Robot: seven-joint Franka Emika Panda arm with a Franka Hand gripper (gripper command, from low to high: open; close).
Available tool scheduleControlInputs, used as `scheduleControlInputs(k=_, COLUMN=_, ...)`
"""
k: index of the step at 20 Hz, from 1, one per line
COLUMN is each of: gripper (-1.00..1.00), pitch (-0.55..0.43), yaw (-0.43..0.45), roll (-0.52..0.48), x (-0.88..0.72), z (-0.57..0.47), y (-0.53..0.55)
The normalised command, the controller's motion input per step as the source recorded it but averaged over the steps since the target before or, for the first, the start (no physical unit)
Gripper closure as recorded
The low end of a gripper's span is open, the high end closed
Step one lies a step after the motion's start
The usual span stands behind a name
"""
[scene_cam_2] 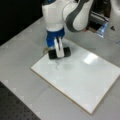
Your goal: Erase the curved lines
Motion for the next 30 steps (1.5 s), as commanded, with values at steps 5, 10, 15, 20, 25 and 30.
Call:
scheduleControlInputs(k=5, gripper=1.0, pitch=-0.213, yaw=-0.079, roll=-0.016, x=-0.04, z=-0.26, y=0.1)
scheduleControlInputs(k=10, gripper=1.0, pitch=-0.167, yaw=-0.054, roll=0.001, x=-0.03, z=-0.33, y=0.08)
scheduleControlInputs(k=15, gripper=1.0, pitch=-0.116, yaw=-0.031, roll=0.031, x=-0.03, z=-0.32, y=0.06)
scheduleControlInputs(k=20, gripper=1.0, pitch=-0.104, yaw=-0.051, roll=0.051, x=0.03, z=-0.33, y=0.08)
scheduleControlInputs(k=25, gripper=1.0, pitch=-0.085, yaw=-0.087, roll=0.064, x=0.11, z=-0.33, y=0.13)
scheduleControlInputs(k=30, gripper=1.0, pitch=-0.048, yaw=-0.094, roll=0.119, x=0.21, z=-0.32, y=0.12)
